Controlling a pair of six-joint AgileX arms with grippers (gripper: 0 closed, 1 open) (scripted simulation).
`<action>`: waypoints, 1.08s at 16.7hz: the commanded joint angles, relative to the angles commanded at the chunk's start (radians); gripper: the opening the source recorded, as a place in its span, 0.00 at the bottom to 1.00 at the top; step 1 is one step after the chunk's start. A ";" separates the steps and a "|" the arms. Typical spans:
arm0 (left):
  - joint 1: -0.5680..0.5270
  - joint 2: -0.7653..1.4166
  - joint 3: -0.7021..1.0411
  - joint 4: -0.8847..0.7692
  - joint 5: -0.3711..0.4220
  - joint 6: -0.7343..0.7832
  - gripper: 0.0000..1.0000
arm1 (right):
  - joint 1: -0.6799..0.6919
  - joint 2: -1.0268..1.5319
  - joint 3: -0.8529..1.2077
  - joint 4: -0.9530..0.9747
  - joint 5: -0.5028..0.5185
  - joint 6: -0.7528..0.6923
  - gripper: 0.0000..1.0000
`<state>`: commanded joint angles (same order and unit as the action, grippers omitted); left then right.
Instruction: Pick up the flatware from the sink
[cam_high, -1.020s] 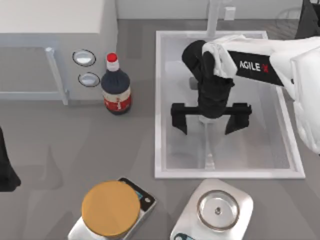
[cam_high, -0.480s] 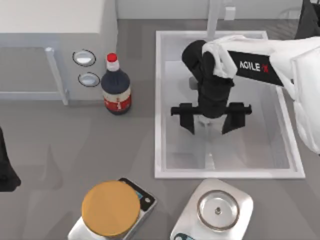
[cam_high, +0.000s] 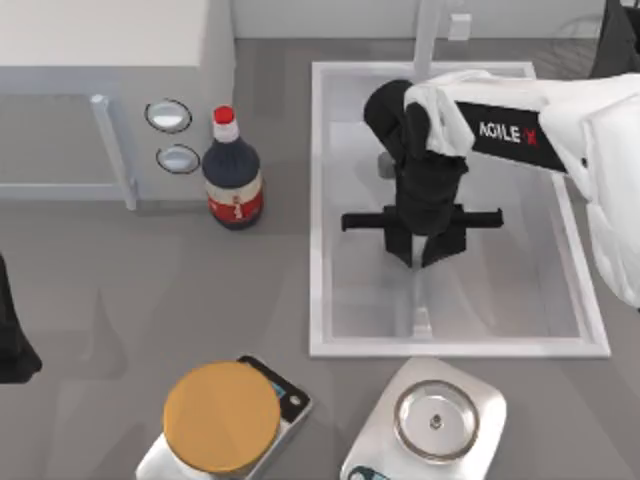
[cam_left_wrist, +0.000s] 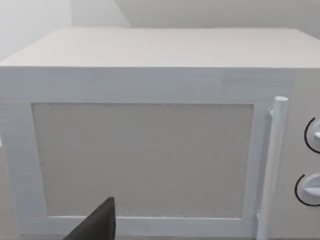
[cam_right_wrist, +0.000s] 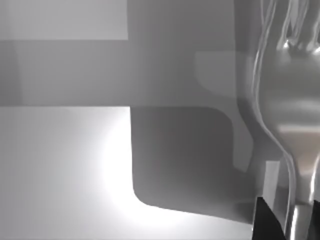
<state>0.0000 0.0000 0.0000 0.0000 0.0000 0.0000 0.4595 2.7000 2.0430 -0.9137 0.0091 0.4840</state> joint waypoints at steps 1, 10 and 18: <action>0.000 0.000 0.000 0.000 0.000 0.000 1.00 | 0.000 0.000 0.000 0.000 0.000 0.000 0.00; 0.000 0.000 0.000 0.000 0.000 0.000 1.00 | -0.003 -0.056 0.076 -0.088 0.018 -0.012 0.00; 0.000 0.000 0.000 0.000 0.000 0.000 1.00 | -0.005 -0.138 0.383 -0.493 0.017 -0.015 0.00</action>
<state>0.0000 0.0000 0.0000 0.0000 0.0000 0.0000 0.4543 2.5620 2.4257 -1.4066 0.0263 0.4693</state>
